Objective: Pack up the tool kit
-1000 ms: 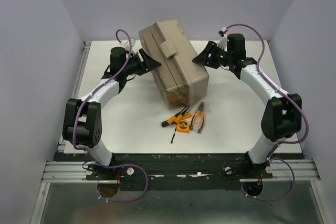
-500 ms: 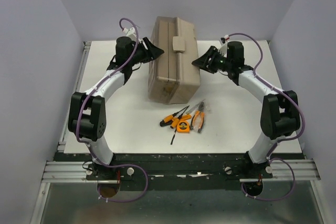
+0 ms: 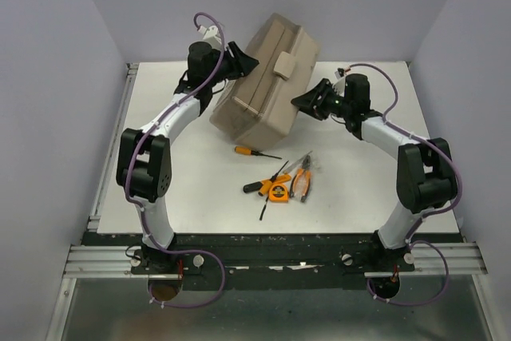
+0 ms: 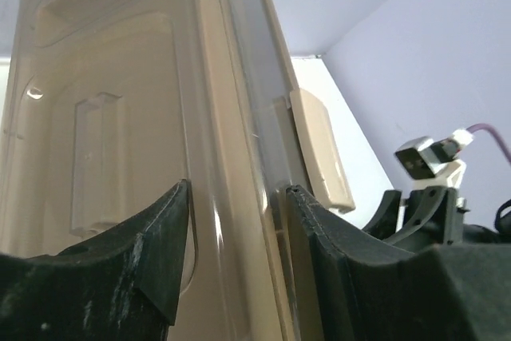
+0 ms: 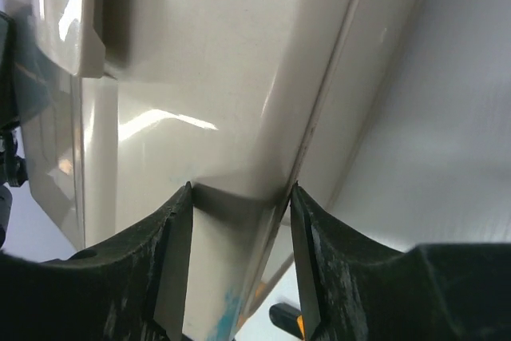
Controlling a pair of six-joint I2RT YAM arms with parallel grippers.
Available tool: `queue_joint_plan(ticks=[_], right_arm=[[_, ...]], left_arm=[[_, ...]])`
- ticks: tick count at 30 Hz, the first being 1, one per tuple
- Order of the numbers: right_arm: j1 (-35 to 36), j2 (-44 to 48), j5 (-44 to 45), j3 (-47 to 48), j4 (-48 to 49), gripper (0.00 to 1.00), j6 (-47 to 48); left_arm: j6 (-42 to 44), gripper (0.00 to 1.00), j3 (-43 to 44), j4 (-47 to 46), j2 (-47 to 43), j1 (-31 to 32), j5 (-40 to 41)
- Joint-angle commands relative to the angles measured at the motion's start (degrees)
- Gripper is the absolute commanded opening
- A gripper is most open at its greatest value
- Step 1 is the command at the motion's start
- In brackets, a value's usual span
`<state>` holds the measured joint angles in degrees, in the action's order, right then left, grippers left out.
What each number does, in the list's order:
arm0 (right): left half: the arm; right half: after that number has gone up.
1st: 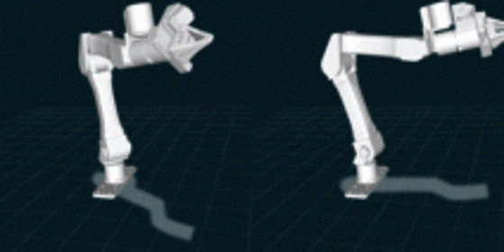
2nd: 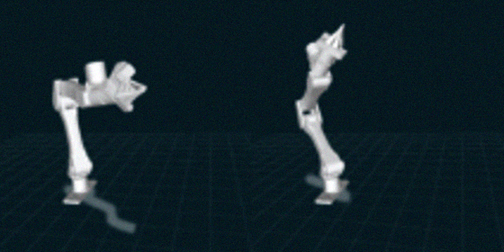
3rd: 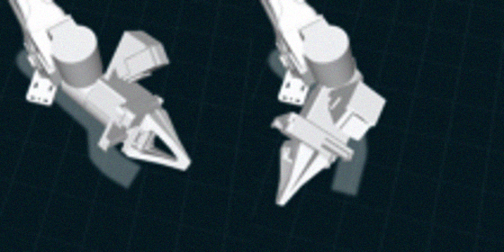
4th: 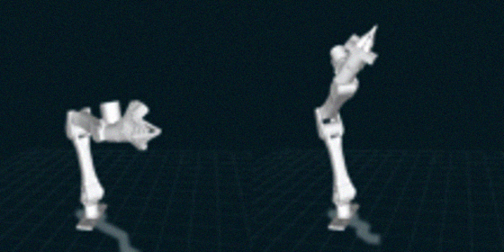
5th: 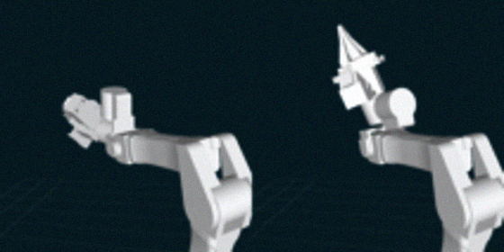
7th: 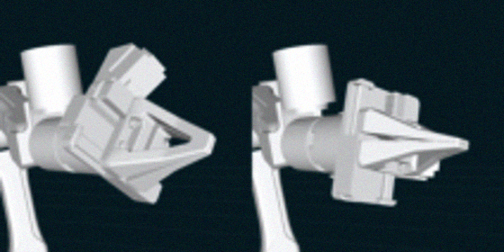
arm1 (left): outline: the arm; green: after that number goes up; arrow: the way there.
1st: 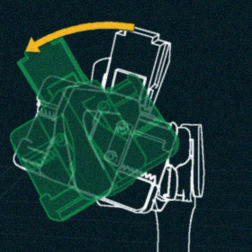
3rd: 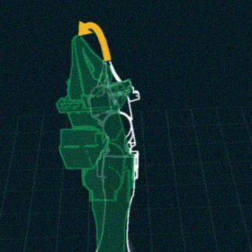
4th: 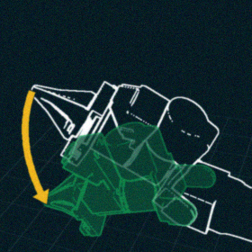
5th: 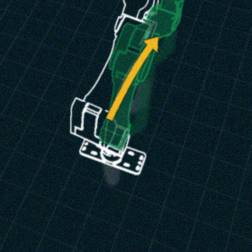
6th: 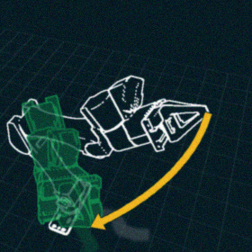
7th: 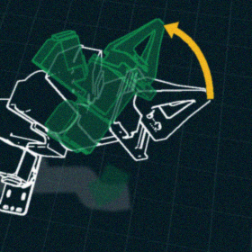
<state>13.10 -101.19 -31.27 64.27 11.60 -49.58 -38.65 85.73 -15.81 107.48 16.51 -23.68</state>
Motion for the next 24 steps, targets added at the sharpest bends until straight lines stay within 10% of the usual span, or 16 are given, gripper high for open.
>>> queue_joint_plan(ticks=[1, 19, 24], right_arm=[[5.09, -7.71, 5.95, -7.92, -7.56, 0.52, 3.53], [5.0, 9.59, 19.57, -23.31, -7.28, 0.82, -0.43], [5.09, 18.02, 22.47, -25.95, -10.18, 0.89, 0.97]], left_arm=[[-3.09, 0.47, 3.21, -2.38, 0.01, 9.94, -15.69], [6.21, 0.5, 12.17, 9.21, -0.34, 11.79, -13.76], [12.97, 0.68, 15.42, 18.07, -2.8, 11.79, -11.74]])
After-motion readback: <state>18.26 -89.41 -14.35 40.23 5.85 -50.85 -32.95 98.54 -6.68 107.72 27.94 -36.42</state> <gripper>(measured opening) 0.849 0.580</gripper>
